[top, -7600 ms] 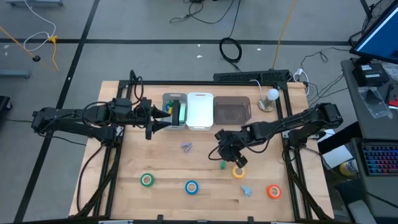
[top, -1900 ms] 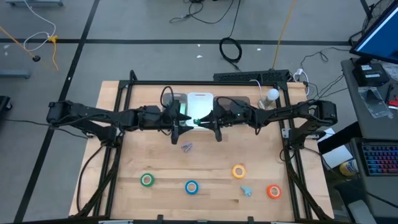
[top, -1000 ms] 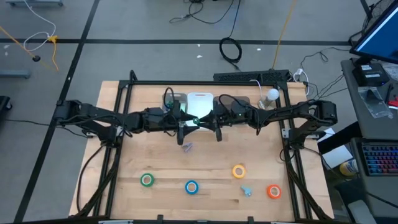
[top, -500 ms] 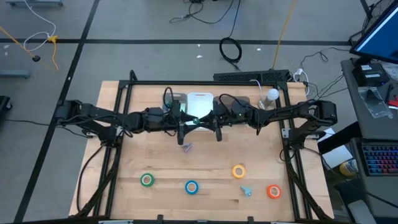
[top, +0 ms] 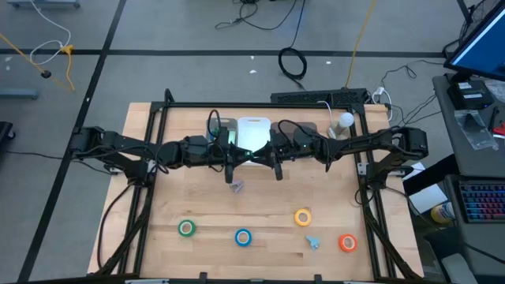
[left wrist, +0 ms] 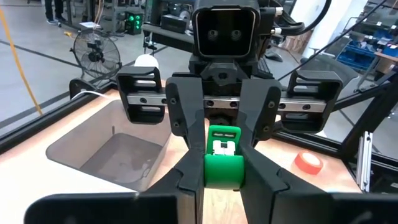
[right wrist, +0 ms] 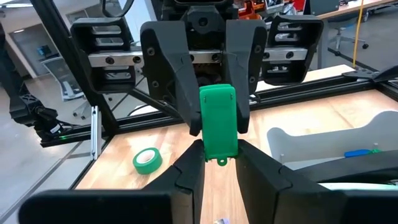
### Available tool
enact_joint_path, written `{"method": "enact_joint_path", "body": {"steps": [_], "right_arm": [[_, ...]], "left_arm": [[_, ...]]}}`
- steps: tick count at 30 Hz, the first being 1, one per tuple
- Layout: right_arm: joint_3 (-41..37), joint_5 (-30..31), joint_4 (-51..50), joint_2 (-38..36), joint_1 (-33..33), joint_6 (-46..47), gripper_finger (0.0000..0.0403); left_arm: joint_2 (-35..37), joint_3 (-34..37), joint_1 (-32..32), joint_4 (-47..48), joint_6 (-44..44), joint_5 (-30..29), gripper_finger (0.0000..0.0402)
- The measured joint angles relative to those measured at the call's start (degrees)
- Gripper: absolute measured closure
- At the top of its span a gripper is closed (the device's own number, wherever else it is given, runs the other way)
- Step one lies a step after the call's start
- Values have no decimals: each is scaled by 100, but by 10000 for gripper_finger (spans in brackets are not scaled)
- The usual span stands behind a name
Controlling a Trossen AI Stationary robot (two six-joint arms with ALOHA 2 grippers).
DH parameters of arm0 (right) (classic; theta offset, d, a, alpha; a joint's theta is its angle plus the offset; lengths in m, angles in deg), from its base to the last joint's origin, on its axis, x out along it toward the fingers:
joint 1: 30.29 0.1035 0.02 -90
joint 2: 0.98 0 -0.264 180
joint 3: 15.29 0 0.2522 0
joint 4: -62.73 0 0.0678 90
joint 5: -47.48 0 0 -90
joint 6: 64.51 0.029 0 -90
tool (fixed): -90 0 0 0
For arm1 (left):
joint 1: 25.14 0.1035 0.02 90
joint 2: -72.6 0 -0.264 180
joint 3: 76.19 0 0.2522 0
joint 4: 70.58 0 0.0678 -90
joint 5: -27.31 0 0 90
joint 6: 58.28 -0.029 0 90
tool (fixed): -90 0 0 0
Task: Pick and place Stapler, Stapler remover, tape
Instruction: Put the green stapler into the gray bin
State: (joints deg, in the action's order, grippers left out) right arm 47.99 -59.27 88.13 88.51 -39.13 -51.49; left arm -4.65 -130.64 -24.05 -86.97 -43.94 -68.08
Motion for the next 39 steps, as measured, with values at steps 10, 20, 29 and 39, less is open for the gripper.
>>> {"method": "enact_joint_path", "body": {"steps": [10, 20, 29, 39], "right_arm": [[2, 67, -223, 0, -15, 312, 277], [2, 4, -796, 0, -15, 323, 174], [2, 0, -1462, 2, -15, 325, 155], [2, -2, -1548, 2, -15, 326, 162]], "left_arm": [[0, 0, 118, 33, 10, -169, 330], [203, 0, 567, 940, -182, -559, 326], [1074, 0, 1060, 3946, 1124, -1877, 326], [771, 2, 1601, 4785, 2898, -1191, 323]]}}
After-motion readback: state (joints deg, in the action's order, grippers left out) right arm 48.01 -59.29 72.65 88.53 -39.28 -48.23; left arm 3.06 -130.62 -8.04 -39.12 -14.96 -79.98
